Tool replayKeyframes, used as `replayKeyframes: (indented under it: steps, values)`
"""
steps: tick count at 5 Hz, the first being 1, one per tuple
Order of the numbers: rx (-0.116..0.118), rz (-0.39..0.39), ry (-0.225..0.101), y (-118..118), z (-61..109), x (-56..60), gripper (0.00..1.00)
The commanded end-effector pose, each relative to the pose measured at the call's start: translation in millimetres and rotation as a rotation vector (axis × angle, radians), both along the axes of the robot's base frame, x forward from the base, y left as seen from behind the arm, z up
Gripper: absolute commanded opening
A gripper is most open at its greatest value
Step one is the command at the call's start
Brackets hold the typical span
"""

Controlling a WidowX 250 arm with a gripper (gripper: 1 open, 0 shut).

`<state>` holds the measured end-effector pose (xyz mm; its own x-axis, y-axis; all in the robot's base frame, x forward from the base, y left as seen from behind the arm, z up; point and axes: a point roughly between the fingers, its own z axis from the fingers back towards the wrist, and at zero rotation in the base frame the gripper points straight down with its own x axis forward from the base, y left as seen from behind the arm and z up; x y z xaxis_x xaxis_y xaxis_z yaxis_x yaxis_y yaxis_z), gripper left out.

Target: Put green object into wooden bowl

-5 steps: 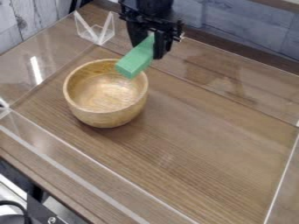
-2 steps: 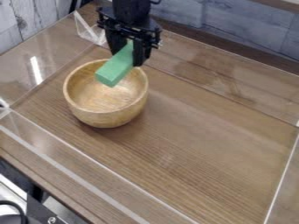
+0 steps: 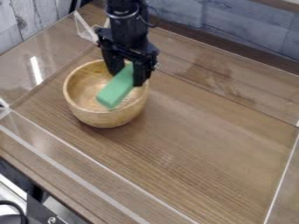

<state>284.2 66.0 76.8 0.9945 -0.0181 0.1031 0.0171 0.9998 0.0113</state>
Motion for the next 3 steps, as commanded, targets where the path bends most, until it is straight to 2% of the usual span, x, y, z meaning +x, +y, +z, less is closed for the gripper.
replayKeyframes:
  steps: [1,3]
  values:
    - [0.007,0.021,-0.066,11.9,19.7,-1.6,1.0]
    - [-0.011,0.042,-0.069,26.1,32.2,-12.4,1.0]
